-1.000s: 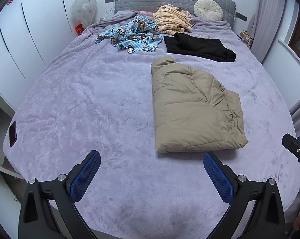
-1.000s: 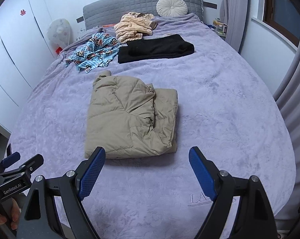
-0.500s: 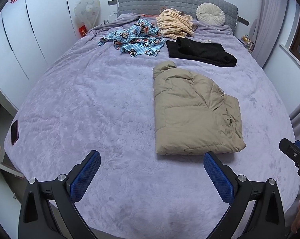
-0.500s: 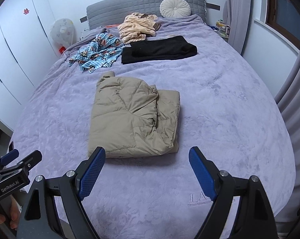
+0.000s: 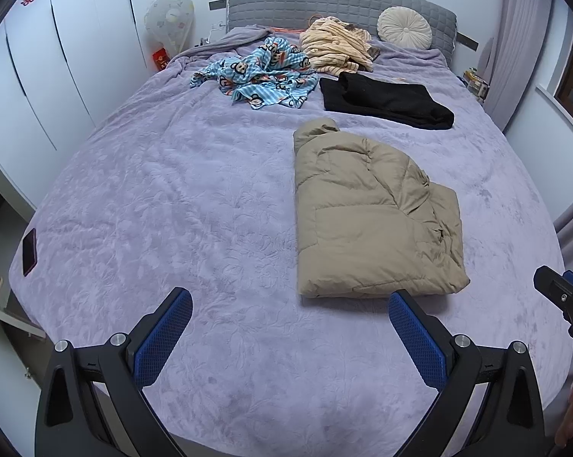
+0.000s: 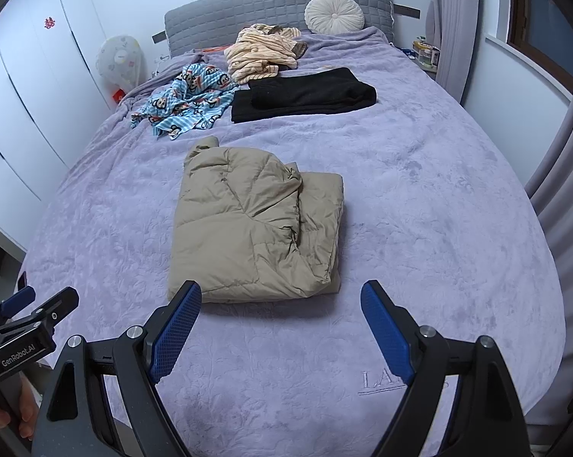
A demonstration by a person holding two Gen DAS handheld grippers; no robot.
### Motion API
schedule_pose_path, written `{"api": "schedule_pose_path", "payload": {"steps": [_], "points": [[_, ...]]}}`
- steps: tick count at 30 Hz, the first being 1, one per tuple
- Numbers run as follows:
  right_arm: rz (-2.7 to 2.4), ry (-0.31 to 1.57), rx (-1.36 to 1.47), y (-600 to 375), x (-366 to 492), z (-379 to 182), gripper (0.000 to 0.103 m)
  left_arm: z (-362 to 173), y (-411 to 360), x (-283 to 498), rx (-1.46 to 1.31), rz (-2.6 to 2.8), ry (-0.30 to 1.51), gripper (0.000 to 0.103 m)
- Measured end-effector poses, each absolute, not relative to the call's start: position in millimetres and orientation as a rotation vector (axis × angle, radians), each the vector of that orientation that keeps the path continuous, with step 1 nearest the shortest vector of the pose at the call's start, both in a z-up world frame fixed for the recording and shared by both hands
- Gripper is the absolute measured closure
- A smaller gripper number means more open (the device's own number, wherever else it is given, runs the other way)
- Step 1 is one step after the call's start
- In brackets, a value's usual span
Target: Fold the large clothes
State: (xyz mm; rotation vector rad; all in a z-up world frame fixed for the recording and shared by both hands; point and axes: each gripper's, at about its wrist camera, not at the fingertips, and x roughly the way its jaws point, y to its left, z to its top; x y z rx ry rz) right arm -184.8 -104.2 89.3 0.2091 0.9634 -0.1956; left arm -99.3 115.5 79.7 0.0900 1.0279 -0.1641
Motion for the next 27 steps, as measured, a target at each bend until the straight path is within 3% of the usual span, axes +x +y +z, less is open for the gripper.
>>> {"api": "schedule_pose_path", "payload": {"steps": [27], "points": [[-0.197,0.966,0.210,-104.1,-184.6,89.7,0.015,79.6,113.5,-101.4,0.087,-0.158,1.032,0.000]]}}
